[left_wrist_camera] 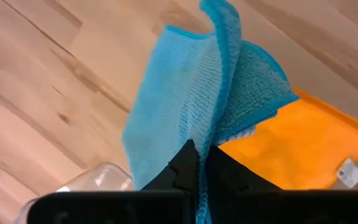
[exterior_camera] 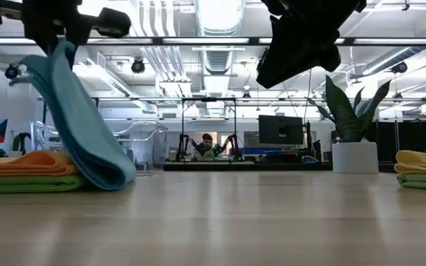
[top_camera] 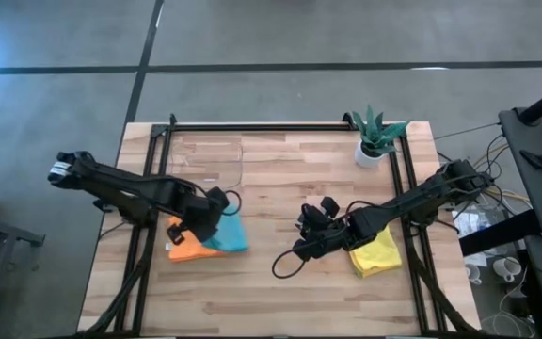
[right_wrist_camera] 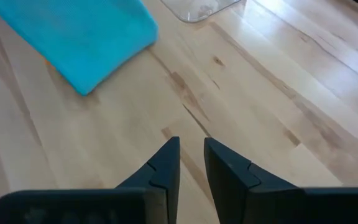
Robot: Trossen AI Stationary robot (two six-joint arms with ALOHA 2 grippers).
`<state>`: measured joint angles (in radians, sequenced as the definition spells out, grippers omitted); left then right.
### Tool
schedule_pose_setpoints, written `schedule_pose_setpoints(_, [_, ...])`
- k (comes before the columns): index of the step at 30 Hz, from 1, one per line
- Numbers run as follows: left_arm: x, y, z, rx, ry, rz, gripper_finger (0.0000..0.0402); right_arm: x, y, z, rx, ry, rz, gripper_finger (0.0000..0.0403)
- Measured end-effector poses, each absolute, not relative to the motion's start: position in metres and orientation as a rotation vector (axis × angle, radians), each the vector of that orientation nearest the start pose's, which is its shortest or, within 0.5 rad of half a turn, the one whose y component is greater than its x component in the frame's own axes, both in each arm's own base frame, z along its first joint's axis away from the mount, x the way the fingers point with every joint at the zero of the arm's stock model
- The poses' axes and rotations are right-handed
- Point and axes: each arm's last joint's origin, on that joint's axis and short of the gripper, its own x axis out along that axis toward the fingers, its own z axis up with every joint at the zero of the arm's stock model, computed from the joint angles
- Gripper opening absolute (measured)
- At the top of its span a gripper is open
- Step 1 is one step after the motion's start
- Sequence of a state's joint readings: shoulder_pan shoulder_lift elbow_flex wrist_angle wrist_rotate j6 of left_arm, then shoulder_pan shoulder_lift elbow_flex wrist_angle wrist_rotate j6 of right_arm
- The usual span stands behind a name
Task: Fold microfiber towels
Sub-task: Stack the blue microfiber cloth on top of the orange microfiber cloth
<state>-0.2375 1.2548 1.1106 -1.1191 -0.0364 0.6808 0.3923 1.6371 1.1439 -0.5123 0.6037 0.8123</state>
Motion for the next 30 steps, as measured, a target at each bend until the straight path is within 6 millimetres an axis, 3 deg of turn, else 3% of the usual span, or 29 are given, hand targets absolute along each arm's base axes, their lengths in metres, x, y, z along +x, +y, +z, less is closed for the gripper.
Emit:
schedule_pose_setpoints(6, [0.186, -0.044, 0.293, 0.875, 1.114, -0.678, 0.0, 0.312, 0.111, 0.226, 0.302, 0.724, -0.533, 0.0067])
schedule_pose_setpoints(15, [0.161, -0.038, 0.291, 0.882, 1.076, -0.676, 0.0, 0.312, 0.111, 0.227, 0.4, 0.696, -0.573, 0.0063])
schedule_pose_setpoints(24, [0.169, -0.041, 0.279, 0.85, 0.912, -0.656, 0.0, 0.314, 0.11, 0.228, 0.411, 0.639, -0.613, 0.0061])
schedule_pose_setpoints(30, [0.176, -0.042, 0.295, 0.845, 0.784, -0.595, 0.0, 0.314, 0.11, 0.228, 0.416, 0.608, -0.639, 0.0057])
